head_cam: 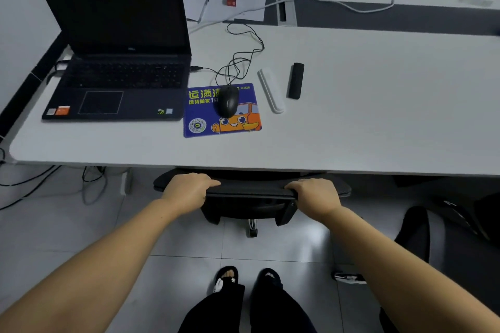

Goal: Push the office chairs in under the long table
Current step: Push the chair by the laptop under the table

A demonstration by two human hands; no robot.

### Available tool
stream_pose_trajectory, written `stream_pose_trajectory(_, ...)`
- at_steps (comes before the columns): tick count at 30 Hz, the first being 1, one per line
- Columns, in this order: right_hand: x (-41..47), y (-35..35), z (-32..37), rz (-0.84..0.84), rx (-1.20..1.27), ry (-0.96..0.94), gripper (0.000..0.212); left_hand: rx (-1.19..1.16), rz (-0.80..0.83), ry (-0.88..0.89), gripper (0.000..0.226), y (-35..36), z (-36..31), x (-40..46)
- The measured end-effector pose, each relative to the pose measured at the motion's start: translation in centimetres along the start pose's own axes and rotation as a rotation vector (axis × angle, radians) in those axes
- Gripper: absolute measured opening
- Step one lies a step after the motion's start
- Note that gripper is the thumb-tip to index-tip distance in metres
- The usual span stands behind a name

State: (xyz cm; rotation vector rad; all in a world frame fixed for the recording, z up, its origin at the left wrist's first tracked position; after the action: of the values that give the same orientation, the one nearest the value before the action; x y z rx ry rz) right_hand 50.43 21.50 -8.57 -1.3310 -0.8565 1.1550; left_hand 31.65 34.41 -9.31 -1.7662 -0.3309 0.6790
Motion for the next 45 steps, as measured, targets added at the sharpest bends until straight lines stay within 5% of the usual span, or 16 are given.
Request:
stream_pose_trajectory(8, -1.6, -1.1, 0.9, 0.225, 0.216, 0.023, 0.057, -0.069, 0.183, 0.098, 0.053, -0.9, -1.3, -0.9)
stream_pose_trajectory(12, -4.6, -6.8, 1.6, -0.028, 0.515, 0.119, 0.059, -0.268, 0.007, 0.113, 0.048, -5.9, -3.0, -2.3)
stream_pose_trajectory(16, -10.5, -10.3, 1.5, -0.314, 0.865, 0.306, 0.061, -0.714, -0.262, 0.062, 0.036, -11.2, -3.5, -6.1)
stream_pose_trajectory(21, -18.7, -10.1, 2.0, -0.593, 1.101, 0.558, 0.056, -1.086, -0.356, 0.055, 0.038, -12.2, -5.7, -10.7)
stream_pose_trajectory(31, -35.3, -7.4, 2.6, -0.97, 1.201, 1.039, 0.052, -1.125, -0.143, 0.2, 0.048, -8.1, -15.9, -13.7)
stream_pose_trajectory(45, -61.0, -4.9, -2.2, -1.198, 1.184, 1.235, 0.047, -1.093, 0.064, 0.451, 0.035, -1.1, -40.2, -23.5)
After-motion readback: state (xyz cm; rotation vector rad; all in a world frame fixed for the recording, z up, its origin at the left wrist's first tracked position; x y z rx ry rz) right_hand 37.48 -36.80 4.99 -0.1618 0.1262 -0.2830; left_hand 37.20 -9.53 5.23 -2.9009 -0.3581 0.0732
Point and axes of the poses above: each hand's wrist, its own x-axis towards the middle knuckle, its own y-axis out of the palm, z = x × y, the point moved 10 cm from there along x, towards the middle knuckle, and after that the axes turned 6 degrees about -z, right-handed, at the moved point
